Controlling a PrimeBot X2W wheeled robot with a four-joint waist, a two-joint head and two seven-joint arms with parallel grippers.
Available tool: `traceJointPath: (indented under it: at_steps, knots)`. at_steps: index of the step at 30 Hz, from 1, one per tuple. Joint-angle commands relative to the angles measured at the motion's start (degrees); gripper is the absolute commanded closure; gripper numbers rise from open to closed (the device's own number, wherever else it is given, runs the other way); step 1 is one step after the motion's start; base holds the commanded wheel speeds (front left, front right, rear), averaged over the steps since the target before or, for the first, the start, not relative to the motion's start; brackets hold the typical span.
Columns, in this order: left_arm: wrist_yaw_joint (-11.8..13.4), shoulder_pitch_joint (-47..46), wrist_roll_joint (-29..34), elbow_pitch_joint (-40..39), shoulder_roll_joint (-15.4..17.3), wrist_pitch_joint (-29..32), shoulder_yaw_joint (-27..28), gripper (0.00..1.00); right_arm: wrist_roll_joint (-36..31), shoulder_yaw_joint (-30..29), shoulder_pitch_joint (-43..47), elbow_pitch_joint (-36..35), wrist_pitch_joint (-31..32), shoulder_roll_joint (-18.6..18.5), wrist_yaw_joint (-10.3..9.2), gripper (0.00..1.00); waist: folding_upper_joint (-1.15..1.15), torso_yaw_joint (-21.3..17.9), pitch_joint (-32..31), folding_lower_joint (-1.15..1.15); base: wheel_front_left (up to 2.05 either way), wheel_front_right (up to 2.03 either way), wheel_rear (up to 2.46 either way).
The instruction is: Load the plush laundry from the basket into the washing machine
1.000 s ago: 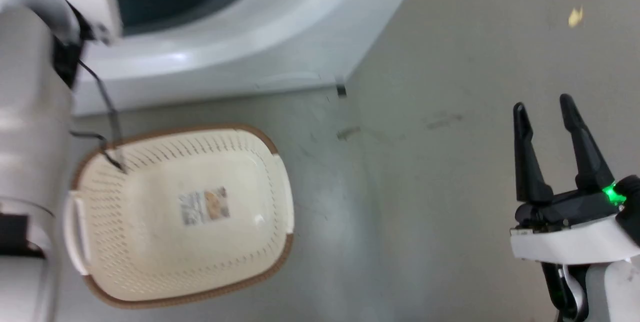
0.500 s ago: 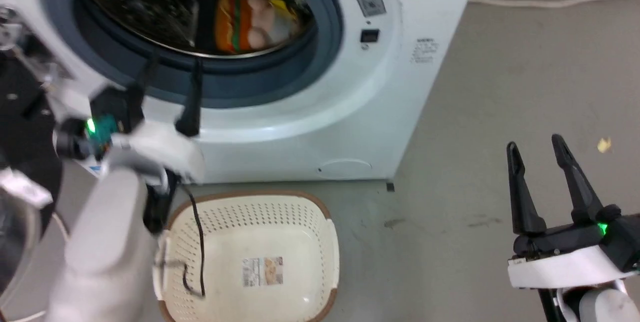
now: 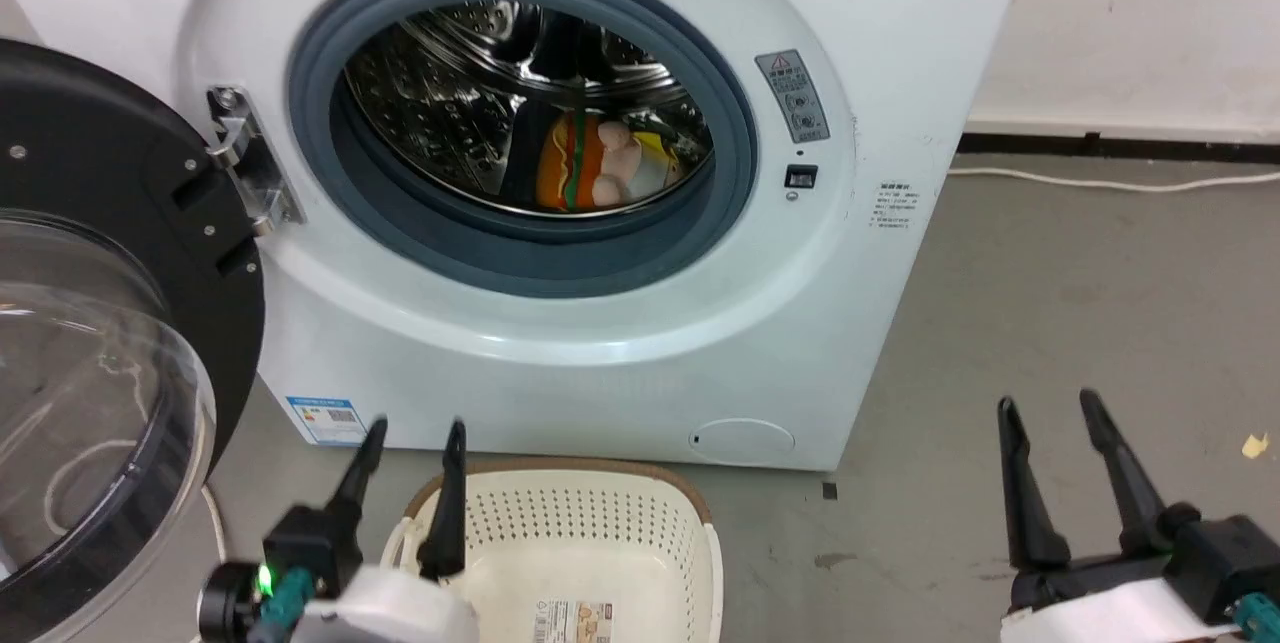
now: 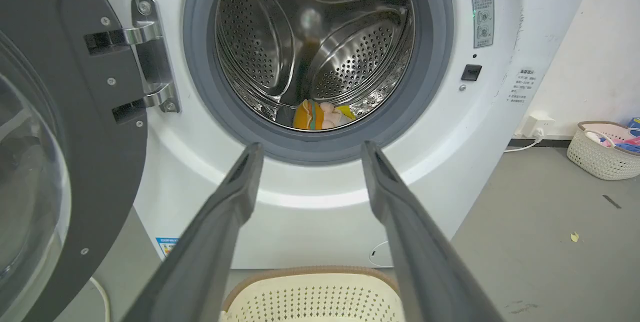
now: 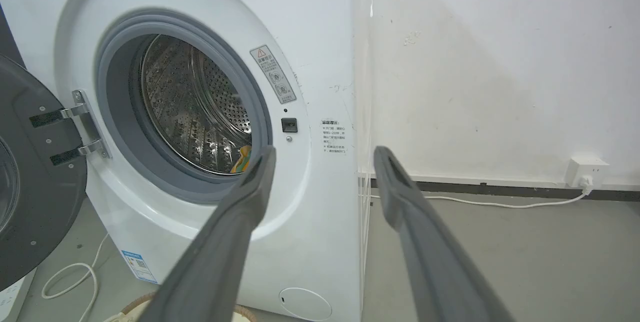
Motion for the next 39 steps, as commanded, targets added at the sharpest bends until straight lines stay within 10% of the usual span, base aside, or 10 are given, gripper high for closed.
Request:
traceJointPath:
  at_steps: [1,18,19,39]
  knots:
    - [0.4,1.0,0.4,-0.2,-0.1,-0.2,0.1,0.00,0.2,0.2,0.9,0.3,-0.2,0.0,-0.05,0.00,0.00,0.4,-0.7,0.01,0.00,0.00,0.00]
    - [1.5,7.2,4.3,-3.1,-2.5,-0.2,1.0,0.00,1.1,1.1,3.9,2.1,-0.3,0.0,-0.05,0.00,0.00,0.4,-1.7,0.01,0.00,0.00,0.00]
    - [1.4,6.6,4.0,-2.9,-2.4,0.0,0.8,1.00,1.0,1.1,2.9,2.1,0.0,0.0,0.00,1.00,0.00,0.4,-1.7,0.01,0.00,0.00,0.00]
    - [0.7,6.4,5.6,-4.0,-3.2,2.0,2.3,1.00,-0.1,1.1,2.2,2.0,1.9,0.0,-0.01,1.00,0.00,0.2,-1.7,0.01,0.00,0.00,0.00]
